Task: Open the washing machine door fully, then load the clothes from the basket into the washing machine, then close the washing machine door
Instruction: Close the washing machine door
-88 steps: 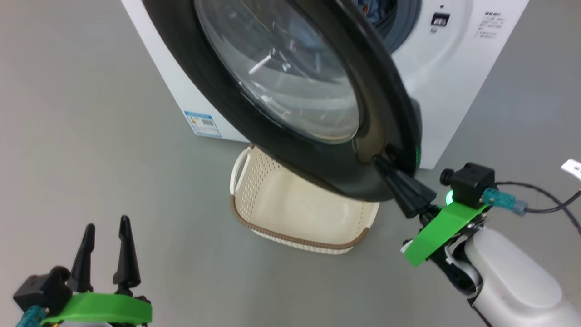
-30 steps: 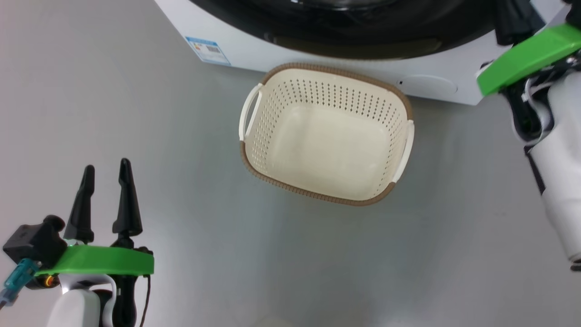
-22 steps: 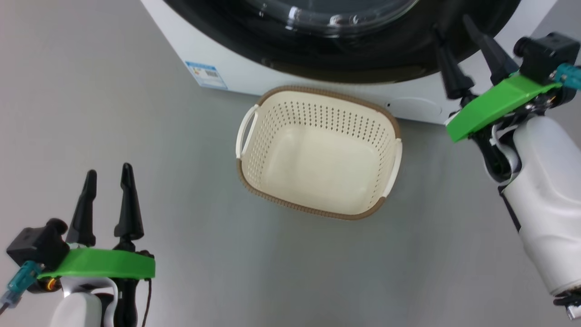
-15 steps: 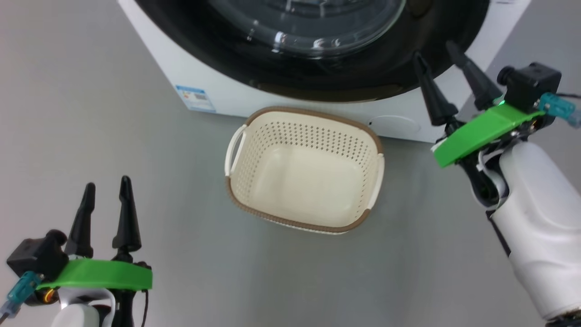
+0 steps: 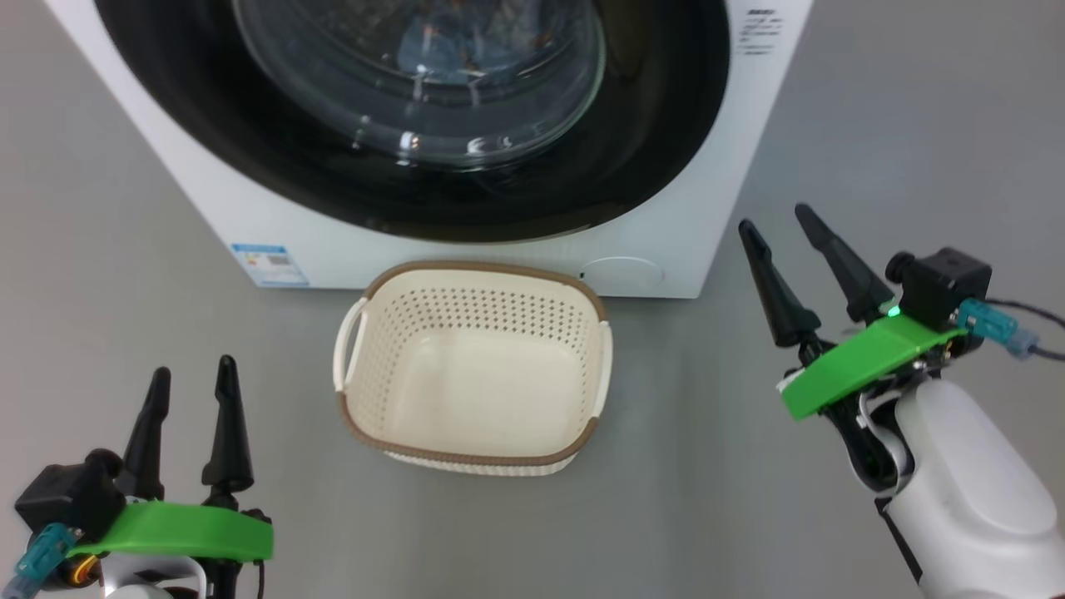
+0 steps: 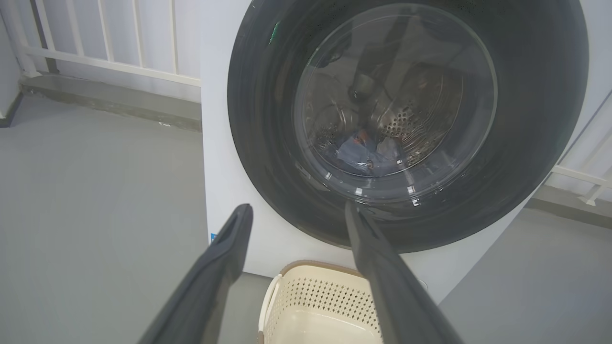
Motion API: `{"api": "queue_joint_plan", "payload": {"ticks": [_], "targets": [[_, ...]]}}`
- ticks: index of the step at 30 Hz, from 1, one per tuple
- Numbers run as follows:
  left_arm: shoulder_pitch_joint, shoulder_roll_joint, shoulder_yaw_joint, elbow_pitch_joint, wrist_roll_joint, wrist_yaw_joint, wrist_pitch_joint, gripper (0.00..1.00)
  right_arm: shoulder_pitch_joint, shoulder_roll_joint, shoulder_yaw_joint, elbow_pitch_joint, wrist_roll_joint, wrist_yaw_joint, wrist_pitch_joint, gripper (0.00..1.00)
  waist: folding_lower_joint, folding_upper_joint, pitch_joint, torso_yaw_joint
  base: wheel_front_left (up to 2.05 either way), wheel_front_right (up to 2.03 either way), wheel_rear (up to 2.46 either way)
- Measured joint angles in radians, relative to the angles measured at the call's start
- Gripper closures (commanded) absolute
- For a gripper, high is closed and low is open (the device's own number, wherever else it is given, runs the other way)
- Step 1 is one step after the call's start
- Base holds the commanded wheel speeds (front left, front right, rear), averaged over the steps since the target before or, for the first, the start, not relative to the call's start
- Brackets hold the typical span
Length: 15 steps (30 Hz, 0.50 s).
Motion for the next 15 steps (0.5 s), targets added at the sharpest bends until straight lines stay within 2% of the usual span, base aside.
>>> {"api": "queue_joint_plan", "payload": {"ticks": [8,15], "targets": [[0.037,0.000,0.001,0.000,0.003,0.000,0.000,0.00,0.108,0.021,-0.036,-0.030,-0.027,0.000,0.000,0.00,0.0000,0.0000,-0.048,-0.074,0.00,0.00,0.00],[0.068,-0.001,-0.001,-0.001,0.003,0.000,0.000,0.00,0.191,0.029,-0.073,-0.074,-0.040,0.000,0.000,0.00,0.0000,0.0000,-0.094,-0.112,0.00,0.00,0.00]]}}
